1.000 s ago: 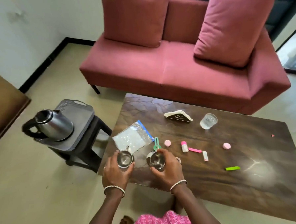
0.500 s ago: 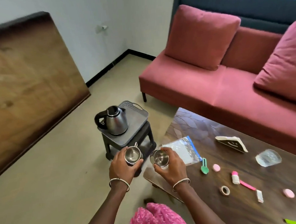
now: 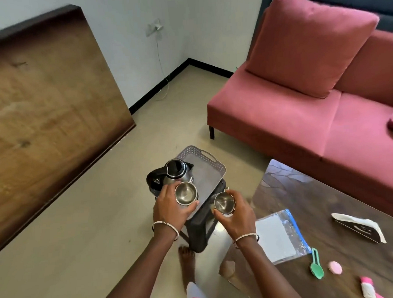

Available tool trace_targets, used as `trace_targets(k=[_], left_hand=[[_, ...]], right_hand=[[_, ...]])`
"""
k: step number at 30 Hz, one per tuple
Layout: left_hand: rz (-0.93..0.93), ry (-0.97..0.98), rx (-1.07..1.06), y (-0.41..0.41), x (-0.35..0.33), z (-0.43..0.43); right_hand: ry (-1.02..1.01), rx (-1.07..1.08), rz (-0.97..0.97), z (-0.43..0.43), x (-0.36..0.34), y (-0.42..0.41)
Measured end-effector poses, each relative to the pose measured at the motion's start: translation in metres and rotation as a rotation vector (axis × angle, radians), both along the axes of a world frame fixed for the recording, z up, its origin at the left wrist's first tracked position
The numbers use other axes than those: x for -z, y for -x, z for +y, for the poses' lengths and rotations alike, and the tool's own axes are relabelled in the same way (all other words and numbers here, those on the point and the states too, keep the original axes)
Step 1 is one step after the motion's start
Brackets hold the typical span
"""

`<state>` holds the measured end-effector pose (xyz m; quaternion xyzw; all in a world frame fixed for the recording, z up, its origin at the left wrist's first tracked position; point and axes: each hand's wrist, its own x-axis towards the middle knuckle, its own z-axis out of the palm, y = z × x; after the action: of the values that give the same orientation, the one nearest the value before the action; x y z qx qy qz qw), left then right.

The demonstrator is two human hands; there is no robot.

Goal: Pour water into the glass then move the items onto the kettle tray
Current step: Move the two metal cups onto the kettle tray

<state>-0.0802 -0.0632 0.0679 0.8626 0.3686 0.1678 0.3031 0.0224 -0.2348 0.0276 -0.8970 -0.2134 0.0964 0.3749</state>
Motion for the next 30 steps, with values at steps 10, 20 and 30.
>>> trace_targets(k=[10,20,30], left_hand=[[0.064,0.018,0.123,-0.137,0.009,0.132],[0.410,0.117,0.285,-0.235,0.097,0.221],[0.709,0.028,0.472,-0.282,0.204,0.243]], right_hand=[[0.068,0.104,0.041,0.117,0.021,-0.101],[0.140,0.122,0.178,0.195,0.094,-0.168],[0.309,0.086,0.273,0.225,0.184,-0.199]])
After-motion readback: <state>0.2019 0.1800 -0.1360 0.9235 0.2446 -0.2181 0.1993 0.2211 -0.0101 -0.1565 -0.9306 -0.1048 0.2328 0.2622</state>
